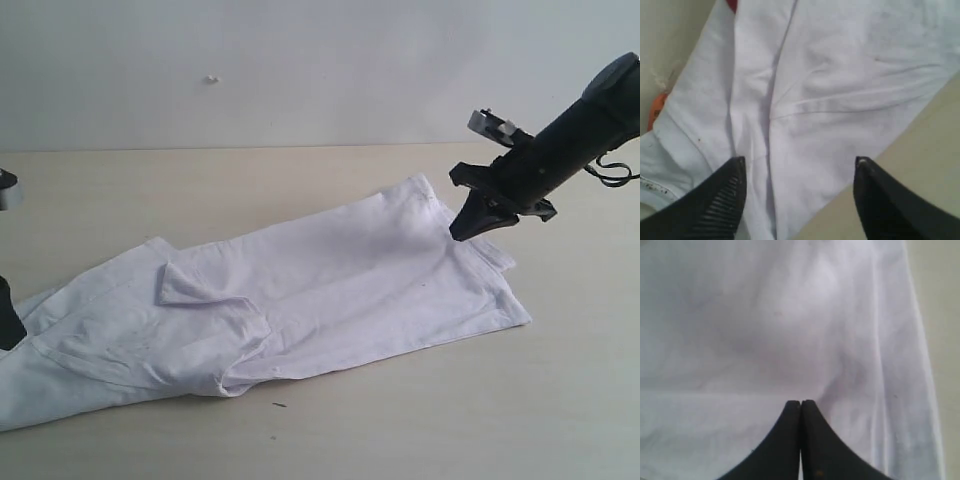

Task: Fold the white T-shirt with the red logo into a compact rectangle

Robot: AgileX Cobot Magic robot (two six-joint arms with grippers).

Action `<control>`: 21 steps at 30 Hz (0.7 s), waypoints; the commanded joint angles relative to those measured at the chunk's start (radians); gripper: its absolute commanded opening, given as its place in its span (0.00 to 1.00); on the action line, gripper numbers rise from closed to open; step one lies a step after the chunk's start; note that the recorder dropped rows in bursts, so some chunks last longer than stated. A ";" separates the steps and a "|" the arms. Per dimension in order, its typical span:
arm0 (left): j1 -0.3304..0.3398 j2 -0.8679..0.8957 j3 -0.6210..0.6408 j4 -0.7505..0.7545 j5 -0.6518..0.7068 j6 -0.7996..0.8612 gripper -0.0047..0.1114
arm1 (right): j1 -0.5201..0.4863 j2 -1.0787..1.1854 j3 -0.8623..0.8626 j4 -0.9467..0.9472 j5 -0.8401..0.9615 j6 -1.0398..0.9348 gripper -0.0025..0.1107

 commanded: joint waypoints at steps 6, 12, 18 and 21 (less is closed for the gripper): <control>0.001 -0.006 0.162 -0.021 -0.354 -0.106 0.55 | 0.053 -0.068 -0.017 0.003 -0.025 -0.054 0.02; 0.001 0.038 0.163 -0.065 -0.347 -0.116 0.43 | 0.158 -0.055 -0.017 -0.144 -0.054 -0.018 0.02; 0.001 0.090 0.163 -0.074 -0.281 -0.118 0.31 | 0.191 -0.048 -0.017 -0.149 -0.057 -0.016 0.02; 0.001 0.108 0.163 -0.059 -0.273 -0.118 0.24 | 0.191 -0.046 -0.017 -0.164 -0.060 -0.013 0.02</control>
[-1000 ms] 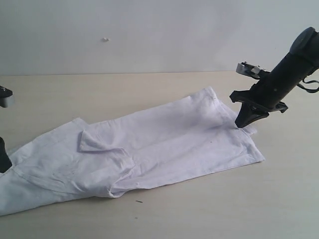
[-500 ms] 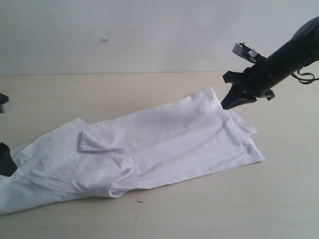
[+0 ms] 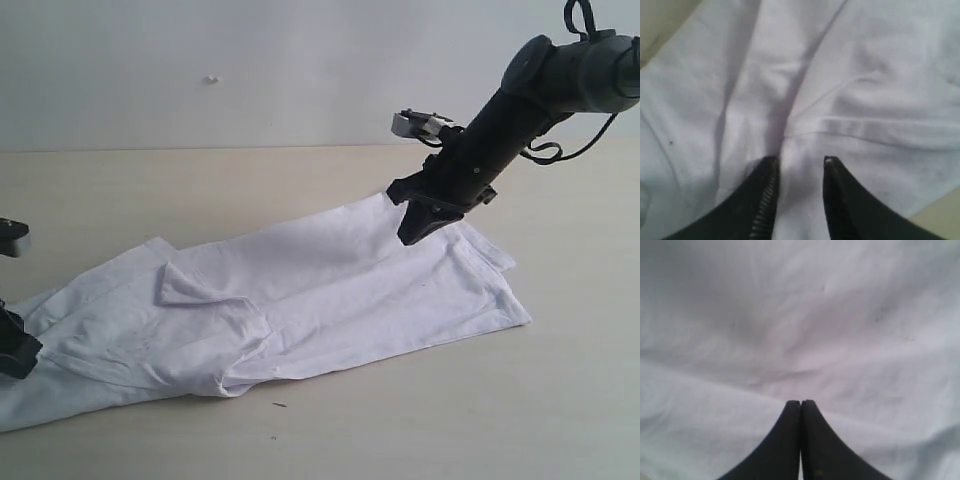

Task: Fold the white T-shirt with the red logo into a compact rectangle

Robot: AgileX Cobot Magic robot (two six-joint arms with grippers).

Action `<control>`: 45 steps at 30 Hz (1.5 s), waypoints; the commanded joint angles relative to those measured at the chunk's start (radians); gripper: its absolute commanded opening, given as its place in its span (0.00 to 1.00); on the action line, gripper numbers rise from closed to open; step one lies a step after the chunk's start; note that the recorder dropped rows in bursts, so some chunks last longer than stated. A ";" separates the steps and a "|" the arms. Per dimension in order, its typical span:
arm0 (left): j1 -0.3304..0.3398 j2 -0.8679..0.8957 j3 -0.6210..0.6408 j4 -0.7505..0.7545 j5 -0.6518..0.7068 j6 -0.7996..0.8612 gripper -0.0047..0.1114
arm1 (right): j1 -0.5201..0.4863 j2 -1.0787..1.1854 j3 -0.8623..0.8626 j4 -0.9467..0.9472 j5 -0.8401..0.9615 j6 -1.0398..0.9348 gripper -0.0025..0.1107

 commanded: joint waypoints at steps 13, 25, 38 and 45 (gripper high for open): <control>0.001 -0.031 0.004 0.052 0.154 0.008 0.04 | 0.000 0.092 -0.006 -0.052 -0.024 0.021 0.02; 0.001 -0.082 0.004 0.085 0.272 0.005 0.12 | 0.000 0.101 -0.006 -0.052 -0.043 0.044 0.02; 0.008 -0.082 -0.108 0.010 0.170 -0.048 0.56 | -0.001 0.083 -0.068 -0.091 0.008 0.081 0.02; 0.121 -0.079 -0.090 0.012 -0.039 -0.252 0.56 | -0.001 0.022 -0.093 -0.093 0.001 0.101 0.02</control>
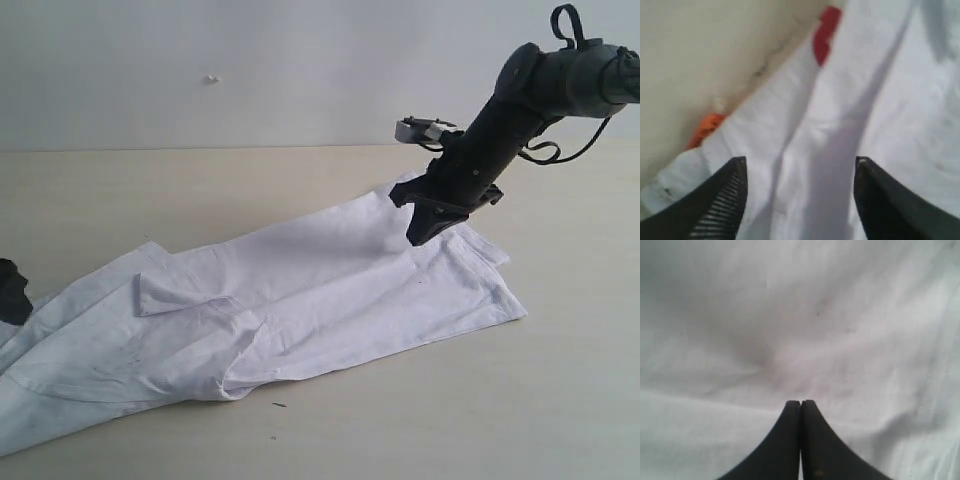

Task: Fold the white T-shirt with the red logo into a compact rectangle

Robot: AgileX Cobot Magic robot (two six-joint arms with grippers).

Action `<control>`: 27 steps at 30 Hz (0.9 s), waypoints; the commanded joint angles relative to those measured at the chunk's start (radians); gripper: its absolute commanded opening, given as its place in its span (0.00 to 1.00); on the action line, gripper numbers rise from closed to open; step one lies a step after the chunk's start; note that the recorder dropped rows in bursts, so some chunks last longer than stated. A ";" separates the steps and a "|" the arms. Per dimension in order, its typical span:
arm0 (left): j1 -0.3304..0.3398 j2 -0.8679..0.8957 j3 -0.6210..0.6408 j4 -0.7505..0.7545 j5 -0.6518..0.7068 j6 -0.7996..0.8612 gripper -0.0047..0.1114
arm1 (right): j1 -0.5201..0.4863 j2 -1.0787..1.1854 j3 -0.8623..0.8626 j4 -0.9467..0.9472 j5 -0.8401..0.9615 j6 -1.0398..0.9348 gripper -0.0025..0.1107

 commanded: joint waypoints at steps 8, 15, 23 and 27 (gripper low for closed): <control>0.246 0.046 0.013 -0.148 0.011 -0.179 0.56 | 0.000 0.000 -0.011 -0.010 0.001 0.007 0.02; 0.271 0.110 0.013 -0.192 0.010 -0.157 0.56 | 0.000 0.006 -0.011 -0.015 0.004 0.007 0.02; 0.290 0.142 0.013 -0.159 0.002 -0.172 0.61 | 0.000 0.006 -0.011 -0.010 0.018 0.014 0.02; 0.370 0.124 0.011 -0.151 0.032 -0.182 0.61 | 0.000 0.006 -0.011 -0.010 0.020 0.014 0.02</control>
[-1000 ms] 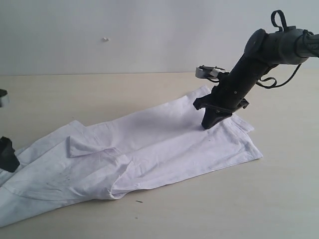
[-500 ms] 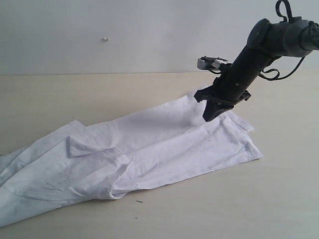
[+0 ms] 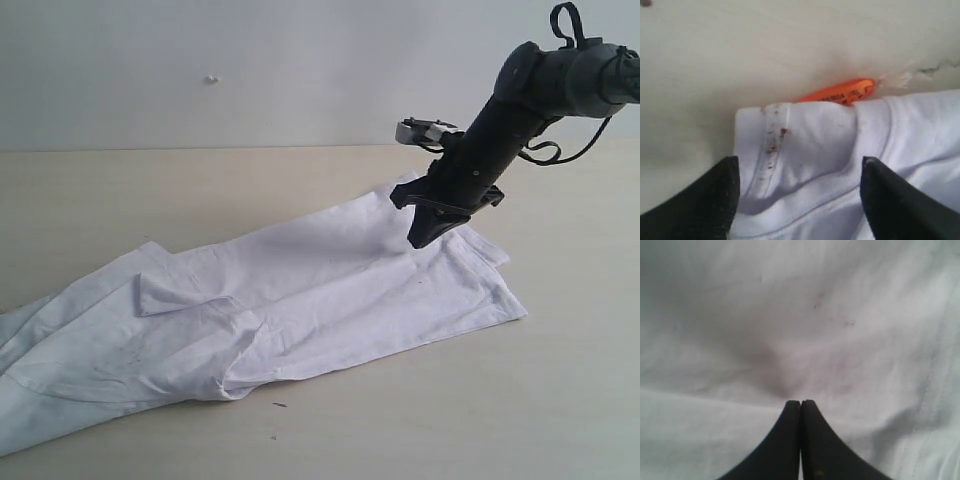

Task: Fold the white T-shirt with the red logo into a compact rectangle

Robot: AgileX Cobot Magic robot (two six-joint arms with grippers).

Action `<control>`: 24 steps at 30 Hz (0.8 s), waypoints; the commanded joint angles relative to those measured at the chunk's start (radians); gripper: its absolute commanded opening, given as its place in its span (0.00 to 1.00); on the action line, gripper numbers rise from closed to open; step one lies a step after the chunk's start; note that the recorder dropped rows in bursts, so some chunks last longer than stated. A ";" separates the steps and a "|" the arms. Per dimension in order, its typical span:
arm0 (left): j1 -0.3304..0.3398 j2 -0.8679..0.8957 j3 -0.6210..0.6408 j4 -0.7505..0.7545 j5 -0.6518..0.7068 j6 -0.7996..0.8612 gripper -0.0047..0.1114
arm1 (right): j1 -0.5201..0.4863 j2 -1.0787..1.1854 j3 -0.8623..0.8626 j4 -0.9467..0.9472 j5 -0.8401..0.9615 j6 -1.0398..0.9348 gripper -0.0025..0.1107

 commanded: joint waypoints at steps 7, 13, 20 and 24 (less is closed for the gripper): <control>0.032 0.045 0.050 -0.001 -0.005 0.059 0.61 | 0.000 -0.005 -0.004 0.006 0.012 0.000 0.02; -0.025 0.091 0.037 -0.013 0.018 0.061 0.50 | 0.000 -0.005 -0.004 0.006 0.011 -0.003 0.02; -0.025 0.090 -0.064 -0.104 0.176 0.116 0.04 | -0.002 -0.071 -0.004 0.043 -0.015 -0.001 0.02; -0.027 0.071 -0.138 -0.307 0.303 0.236 0.04 | -0.009 -0.151 -0.004 0.037 -0.075 0.081 0.03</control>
